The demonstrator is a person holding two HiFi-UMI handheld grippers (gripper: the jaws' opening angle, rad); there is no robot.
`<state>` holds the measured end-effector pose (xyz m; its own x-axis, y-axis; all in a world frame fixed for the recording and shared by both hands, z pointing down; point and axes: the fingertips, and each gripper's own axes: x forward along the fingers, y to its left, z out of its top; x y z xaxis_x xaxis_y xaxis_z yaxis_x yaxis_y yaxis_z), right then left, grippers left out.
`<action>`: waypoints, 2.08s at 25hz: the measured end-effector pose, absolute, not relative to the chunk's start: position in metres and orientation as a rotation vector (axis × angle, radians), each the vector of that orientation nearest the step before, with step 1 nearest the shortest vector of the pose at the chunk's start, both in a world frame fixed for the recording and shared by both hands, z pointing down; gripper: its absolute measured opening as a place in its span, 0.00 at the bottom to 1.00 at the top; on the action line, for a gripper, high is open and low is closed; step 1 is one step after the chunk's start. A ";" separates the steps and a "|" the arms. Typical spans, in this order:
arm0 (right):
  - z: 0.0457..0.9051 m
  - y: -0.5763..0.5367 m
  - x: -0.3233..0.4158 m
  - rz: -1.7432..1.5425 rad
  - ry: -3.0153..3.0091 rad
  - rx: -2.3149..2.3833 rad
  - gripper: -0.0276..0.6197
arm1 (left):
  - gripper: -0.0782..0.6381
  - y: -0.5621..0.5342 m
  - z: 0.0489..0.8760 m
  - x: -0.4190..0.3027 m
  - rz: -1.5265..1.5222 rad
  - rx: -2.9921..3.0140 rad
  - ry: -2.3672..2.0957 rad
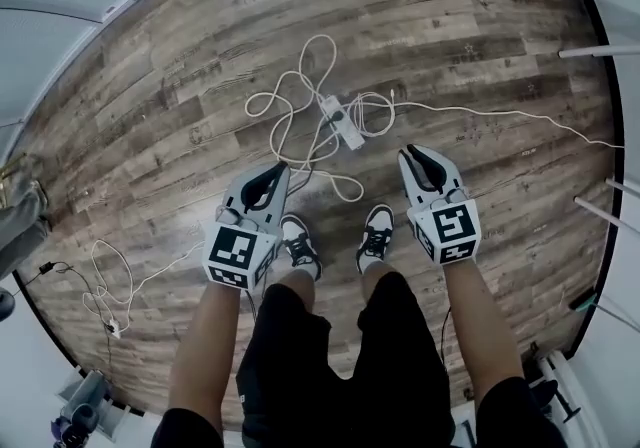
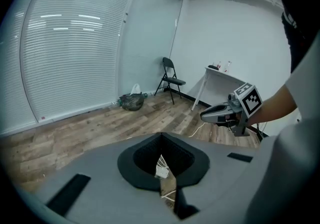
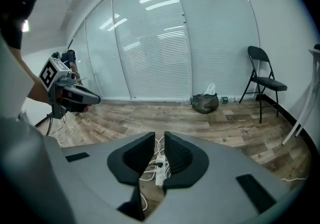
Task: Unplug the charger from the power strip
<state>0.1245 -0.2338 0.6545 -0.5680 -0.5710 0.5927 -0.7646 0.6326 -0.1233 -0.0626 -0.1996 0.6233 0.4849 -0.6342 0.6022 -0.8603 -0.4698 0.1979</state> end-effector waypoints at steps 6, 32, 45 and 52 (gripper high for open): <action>0.795 -0.224 0.100 0.556 -2.336 0.916 0.32 | 0.13 -0.207 0.761 -0.059 0.705 2.276 -1.118; 1.129 -0.208 0.071 0.511 -2.217 0.744 0.32 | 0.13 -0.270 1.120 0.019 0.919 2.409 -0.653; 1.124 -0.207 0.071 0.504 -2.176 0.742 0.22 | 0.13 -0.268 1.126 0.012 1.038 2.442 -0.650; 1.127 -0.208 0.070 0.370 -2.109 0.734 0.22 | 0.13 -0.267 1.127 0.015 1.120 2.456 -0.682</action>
